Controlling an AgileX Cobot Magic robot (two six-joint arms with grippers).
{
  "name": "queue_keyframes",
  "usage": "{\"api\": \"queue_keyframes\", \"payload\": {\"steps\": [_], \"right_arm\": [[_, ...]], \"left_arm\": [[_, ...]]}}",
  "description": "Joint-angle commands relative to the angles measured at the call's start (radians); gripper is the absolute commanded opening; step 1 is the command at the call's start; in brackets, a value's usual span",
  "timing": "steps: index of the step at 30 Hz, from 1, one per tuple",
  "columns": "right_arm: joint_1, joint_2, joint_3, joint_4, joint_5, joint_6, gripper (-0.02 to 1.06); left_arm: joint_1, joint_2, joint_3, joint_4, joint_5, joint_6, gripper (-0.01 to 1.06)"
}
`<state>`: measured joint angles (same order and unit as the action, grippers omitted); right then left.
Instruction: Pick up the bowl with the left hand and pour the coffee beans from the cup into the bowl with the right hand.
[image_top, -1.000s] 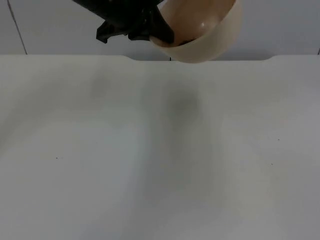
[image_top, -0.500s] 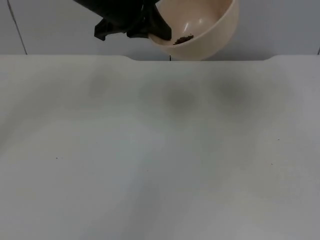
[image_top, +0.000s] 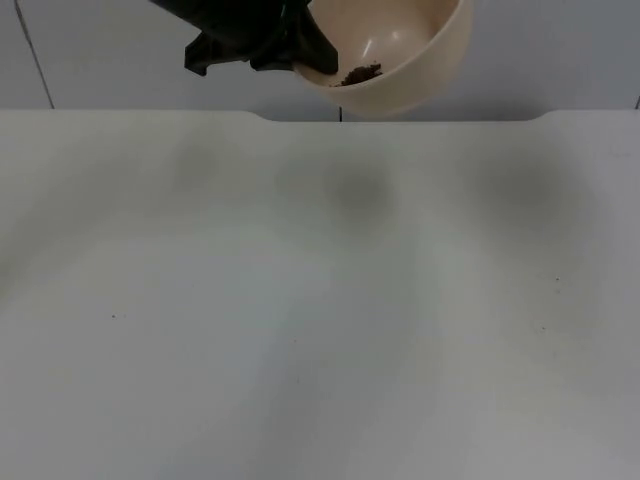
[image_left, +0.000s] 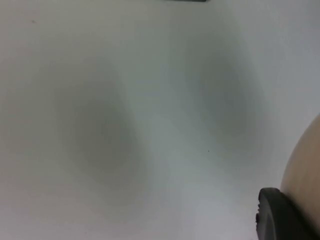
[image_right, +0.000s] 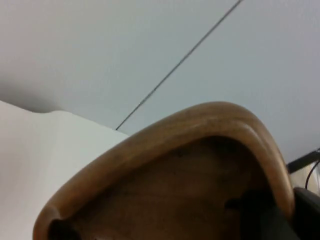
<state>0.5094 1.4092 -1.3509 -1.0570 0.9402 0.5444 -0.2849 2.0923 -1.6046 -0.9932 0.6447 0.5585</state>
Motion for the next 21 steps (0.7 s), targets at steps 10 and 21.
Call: {"api": "queue_keyframes", "payload": {"steps": [10, 21], "right_arm": [[-0.081, -0.093, 0.092, 0.016, -0.026, 0.024, 0.00], [-0.107, -0.132, 0.163, 0.020, -0.063, 0.057, 0.00]], "left_arm": [[-0.004, 0.002, -0.007, -0.024, -0.010, -0.006, 0.00], [-0.004, 0.002, -0.007, -0.012, -0.033, -0.006, 0.00]]}}
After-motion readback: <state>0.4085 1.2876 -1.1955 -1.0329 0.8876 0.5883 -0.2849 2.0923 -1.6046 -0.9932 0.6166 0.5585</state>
